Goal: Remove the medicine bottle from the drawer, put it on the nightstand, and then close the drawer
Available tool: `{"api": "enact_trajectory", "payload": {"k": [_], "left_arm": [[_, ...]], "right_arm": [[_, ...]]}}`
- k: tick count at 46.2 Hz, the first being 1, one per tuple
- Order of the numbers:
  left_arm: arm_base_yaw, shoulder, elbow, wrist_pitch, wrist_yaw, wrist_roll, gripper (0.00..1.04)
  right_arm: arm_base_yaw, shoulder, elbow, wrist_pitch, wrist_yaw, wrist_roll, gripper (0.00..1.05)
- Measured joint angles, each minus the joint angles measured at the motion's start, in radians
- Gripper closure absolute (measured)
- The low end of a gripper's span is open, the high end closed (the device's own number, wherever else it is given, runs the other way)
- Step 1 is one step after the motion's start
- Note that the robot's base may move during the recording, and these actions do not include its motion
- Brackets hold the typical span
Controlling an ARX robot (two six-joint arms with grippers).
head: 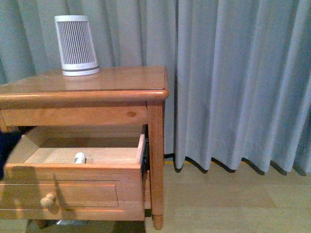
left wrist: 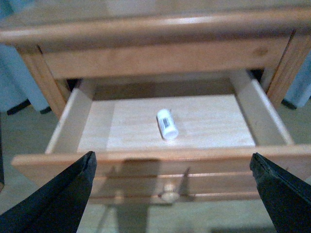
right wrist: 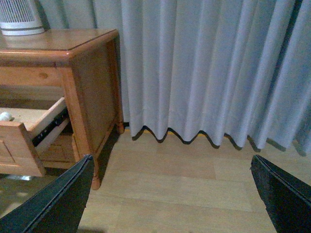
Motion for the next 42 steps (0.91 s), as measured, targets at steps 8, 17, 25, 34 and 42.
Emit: {"api": "enact_trajectory", "payload": {"k": [8,17,25,34,42], "left_arm": [[-0.001,-0.263,0.009,-0.185,0.018,-0.053,0.07],[-0.004,-0.589,-0.038,-0.404,0.022,-0.074,0.07],[0.005,-0.905,-0.100,-0.644,0.042,-0.096,0.07],[0.035,-1.107,-0.220,-0.700,-0.061,-0.081,0.37],[0.034,-1.160,-0.306,-0.671,-0.061,-0.078,0.76]], "right_arm": [[0.000,0.000,0.000,0.000,0.000,0.000,0.07],[0.000,0.000,0.000,0.000,0.000,0.000,0.07],[0.000,0.000,0.000,0.000,0.000,0.000,0.07],[0.000,0.000,0.000,0.000,0.000,0.000,0.07],[0.000,0.000,0.000,0.000,0.000,0.000,0.07]]}}
